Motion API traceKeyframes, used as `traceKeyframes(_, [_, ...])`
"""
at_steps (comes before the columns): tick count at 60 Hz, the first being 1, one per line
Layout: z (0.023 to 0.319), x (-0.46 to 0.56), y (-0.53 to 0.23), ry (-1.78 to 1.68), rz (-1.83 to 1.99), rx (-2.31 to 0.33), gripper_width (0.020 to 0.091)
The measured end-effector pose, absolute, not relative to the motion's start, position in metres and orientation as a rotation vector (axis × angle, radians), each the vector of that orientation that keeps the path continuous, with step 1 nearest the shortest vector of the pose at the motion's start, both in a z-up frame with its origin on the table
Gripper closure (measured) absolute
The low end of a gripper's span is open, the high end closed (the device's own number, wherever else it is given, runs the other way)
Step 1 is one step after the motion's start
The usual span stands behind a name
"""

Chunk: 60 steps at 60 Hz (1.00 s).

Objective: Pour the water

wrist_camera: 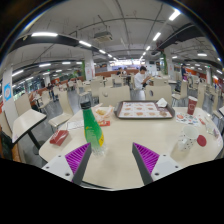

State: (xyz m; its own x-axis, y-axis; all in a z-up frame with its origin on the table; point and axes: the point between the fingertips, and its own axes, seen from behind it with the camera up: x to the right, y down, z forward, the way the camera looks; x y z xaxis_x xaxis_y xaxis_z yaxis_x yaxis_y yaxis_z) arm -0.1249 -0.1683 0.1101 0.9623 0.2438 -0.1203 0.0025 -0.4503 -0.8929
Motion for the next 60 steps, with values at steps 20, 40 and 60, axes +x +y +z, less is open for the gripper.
traceKeyframes(20, [0.090, -0.209, -0.068, -0.150, 0.160, -1.855, 0.0288])
traceKeyframes(40, [0.069, -0.216, -0.041, -0.189, 0.000, -1.843, 0.0628])
traceKeyframes(60, [0.141, -0.182, -0.030, 0.128, 0.461, -1.905, 0.0708])
